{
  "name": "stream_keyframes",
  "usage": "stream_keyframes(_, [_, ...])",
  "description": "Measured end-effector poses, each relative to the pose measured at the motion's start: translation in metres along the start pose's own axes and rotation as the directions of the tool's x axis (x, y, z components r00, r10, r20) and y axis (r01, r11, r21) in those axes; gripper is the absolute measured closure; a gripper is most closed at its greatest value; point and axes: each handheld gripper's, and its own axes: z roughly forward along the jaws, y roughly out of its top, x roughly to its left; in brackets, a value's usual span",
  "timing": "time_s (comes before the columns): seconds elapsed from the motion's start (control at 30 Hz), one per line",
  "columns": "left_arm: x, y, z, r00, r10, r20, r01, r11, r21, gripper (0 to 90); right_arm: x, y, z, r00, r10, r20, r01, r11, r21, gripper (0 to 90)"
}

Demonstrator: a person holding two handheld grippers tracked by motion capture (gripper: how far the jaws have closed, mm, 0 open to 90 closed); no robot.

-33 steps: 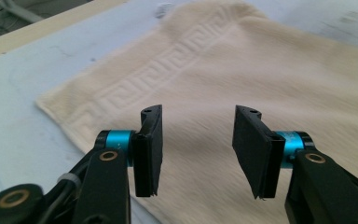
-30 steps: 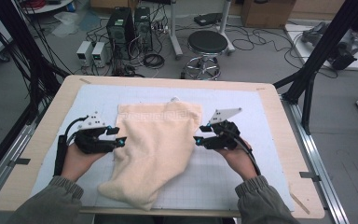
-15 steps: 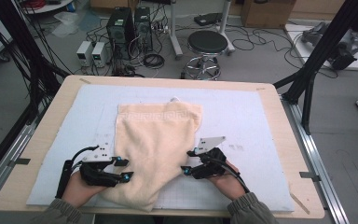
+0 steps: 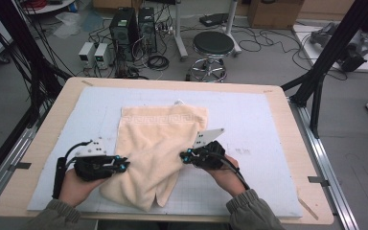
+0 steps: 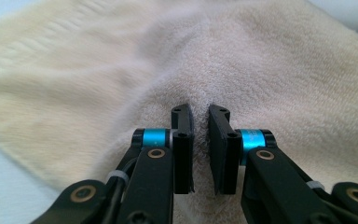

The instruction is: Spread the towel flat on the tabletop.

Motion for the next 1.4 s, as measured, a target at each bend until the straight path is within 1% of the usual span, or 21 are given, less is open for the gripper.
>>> stream_keyframes(0.1, [0.012, 0.006, -0.006, 0.9987, -0.036, -0.036, 0.035, 0.9990, -0.028, 80.4, -0.007, 0.014, -0.008, 0.9998, -0.004, 0.020, 0.005, 1.000, -0.015, 89.0])
stream_keyframes(0.17, [0.019, 0.008, -0.005, 0.9964, -0.048, -0.069, 0.047, 0.9987, -0.021, 80.4, -0.013, 0.021, -0.004, 0.9996, -0.001, 0.028, 0.001, 1.000, -0.015, 89.0])
stream_keyframes(0.3, [0.038, 0.005, 0.006, 0.9852, -0.096, -0.142, 0.098, 0.9952, 0.005, 80.4, -0.027, 0.027, 0.019, 0.9986, 0.016, 0.051, -0.017, 1.000, 0.024, 89.0])
stream_keyframes(0.43, [0.060, 0.000, 0.026, 0.9708, -0.124, -0.206, 0.139, 0.9884, 0.062, 80.3, -0.044, 0.020, 0.044, 0.9952, 0.070, 0.068, -0.075, 0.995, 0.073, 89.5])
stream_keyframes(0.5, [0.068, -0.002, 0.034, 0.9665, -0.143, -0.213, 0.161, 0.9844, 0.071, 80.0, -0.051, 0.014, 0.052, 0.9933, 0.088, 0.074, -0.095, 0.991, 0.097, 89.4])
stream_keyframes(0.57, [0.072, -0.002, 0.034, 0.9656, -0.163, -0.202, 0.177, 0.9828, 0.053, 78.5, -0.055, 0.011, 0.052, 0.9916, 0.108, 0.071, -0.115, 0.988, 0.099, 88.1])
stream_keyframes(0.63, [0.072, -0.001, 0.029, 0.9693, -0.145, -0.199, 0.156, 0.9870, 0.039, 74.7, -0.053, 0.012, 0.046, 0.9918, 0.112, 0.061, -0.117, 0.990, 0.082, 84.7])
stream_keyframes(0.67, [0.070, 0.000, 0.026, 0.9685, -0.148, -0.200, 0.157, 0.9872, 0.028, 71.6, -0.051, 0.014, 0.043, 0.9938, 0.096, 0.056, -0.100, 0.993, 0.069, 82.1])
stream_keyframes(0.73, [0.066, 0.002, 0.015, 0.9711, -0.135, -0.197, 0.138, 0.9904, 0.002, 67.1, -0.042, 0.019, 0.037, 0.9976, 0.064, 0.027, -0.065, 0.997, 0.051, 78.4])
stream_keyframes(0.83, [0.057, 0.005, -0.009, 0.9731, -0.115, -0.199, 0.111, 0.9933, -0.033, 60.6, -0.022, 0.021, 0.033, 0.9996, -0.009, -0.028, 0.010, 0.998, 0.059, 71.1])
stream_keyframes(0.9, [0.049, 0.003, -0.026, 0.9761, -0.096, -0.195, 0.086, 0.9946, -0.057, 58.7, -0.011, 0.019, 0.032, 0.9978, -0.037, -0.054, 0.042, 0.995, 0.089, 66.5])
stream_keyframes(0.93, [0.044, 0.000, -0.034, 0.9778, -0.099, -0.184, 0.086, 0.9933, -0.077, 56.8, -0.006, 0.017, 0.032, 0.9961, -0.052, -0.071, 0.058, 0.994, 0.089, 65.5])
stream_keyframes(0.97, [0.039, -0.003, -0.040, 0.9819, -0.095, -0.164, 0.082, 0.9932, -0.083, 55.3, -0.001, 0.014, 0.031, 0.9949, -0.064, -0.078, 0.070, 0.995, 0.077, 64.3])
stream_keyframes(1.03, [0.026, -0.011, -0.046, 0.9888, -0.083, -0.124, 0.073, 0.9940, -0.081, 53.4, 0.002, 0.007, 0.034, 0.9934, -0.064, -0.096, 0.072, 0.994, 0.084, 58.0])
stream_keyframes(1.13, [0.010, -0.022, -0.041, 0.9967, -0.041, -0.070, 0.038, 0.9979, -0.053, 49.7, 0.002, -0.003, 0.045, 0.9928, -0.034, -0.114, 0.049, 0.991, 0.124, 54.3])
stream_keyframes(1.2, [0.005, -0.029, -0.029, 0.9988, -0.026, -0.041, 0.026, 0.9995, -0.018, 48.5, 0.002, -0.007, 0.054, 0.9926, -0.024, -0.119, 0.040, 0.990, 0.136, 54.5])
stream_keyframes(1.23, [0.004, -0.031, -0.021, 0.9992, -0.019, -0.034, 0.020, 0.9997, 0.011, 48.5, 0.002, -0.008, 0.058, 0.9929, -0.027, -0.116, 0.044, 0.988, 0.147, 55.5])
stream_keyframes(1.27, [0.005, -0.033, -0.013, 0.9995, -0.017, -0.026, 0.018, 0.9990, 0.041, 48.5, 0.003, -0.009, 0.062, 0.9933, -0.028, -0.112, 0.046, 0.985, 0.165, 58.1])
stream_keyframes(1.3, [0.006, -0.035, -0.005, 0.9996, -0.020, -0.019, 0.021, 0.9976, 0.067, 48.9, 0.002, -0.010, 0.064, 0.9927, -0.030, -0.117, 0.049, 0.987, 0.156, 61.9])
stream_keyframes(1.37, [0.008, -0.036, 0.009, 0.9997, -0.017, -0.016, 0.019, 0.9947, 0.101, 52.8, 0.001, -0.010, 0.064, 0.9912, -0.024, -0.130, 0.044, 0.987, 0.153, 75.5])
stream_keyframes(1.4, [0.009, -0.036, 0.015, 0.9998, -0.015, -0.011, 0.016, 0.9932, 0.115, 57.5, 0.001, -0.010, 0.063, 0.9888, -0.026, -0.147, 0.049, 0.987, 0.156, 81.5])
